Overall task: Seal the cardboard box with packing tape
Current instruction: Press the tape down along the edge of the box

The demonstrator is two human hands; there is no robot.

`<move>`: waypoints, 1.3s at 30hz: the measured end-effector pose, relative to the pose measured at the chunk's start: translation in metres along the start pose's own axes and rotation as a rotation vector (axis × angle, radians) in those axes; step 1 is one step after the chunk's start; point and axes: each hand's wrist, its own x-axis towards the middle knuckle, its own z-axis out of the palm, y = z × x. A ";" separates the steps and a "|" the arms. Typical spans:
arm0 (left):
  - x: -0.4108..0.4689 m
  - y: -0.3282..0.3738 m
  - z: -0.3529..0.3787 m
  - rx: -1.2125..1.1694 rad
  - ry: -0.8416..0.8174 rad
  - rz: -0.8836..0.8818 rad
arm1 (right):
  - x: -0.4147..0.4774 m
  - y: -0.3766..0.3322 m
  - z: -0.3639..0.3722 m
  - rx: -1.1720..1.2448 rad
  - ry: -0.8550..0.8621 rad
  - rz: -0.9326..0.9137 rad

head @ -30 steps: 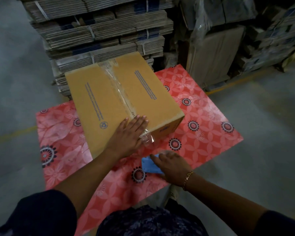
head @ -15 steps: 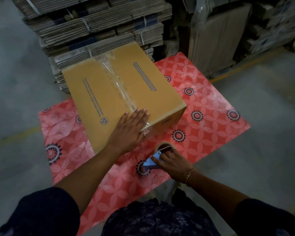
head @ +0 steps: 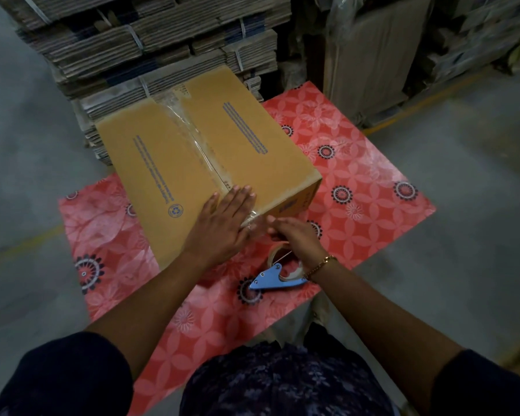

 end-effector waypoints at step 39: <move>0.002 -0.002 0.006 -0.026 0.029 -0.003 | 0.033 0.049 0.029 -0.384 0.207 -0.329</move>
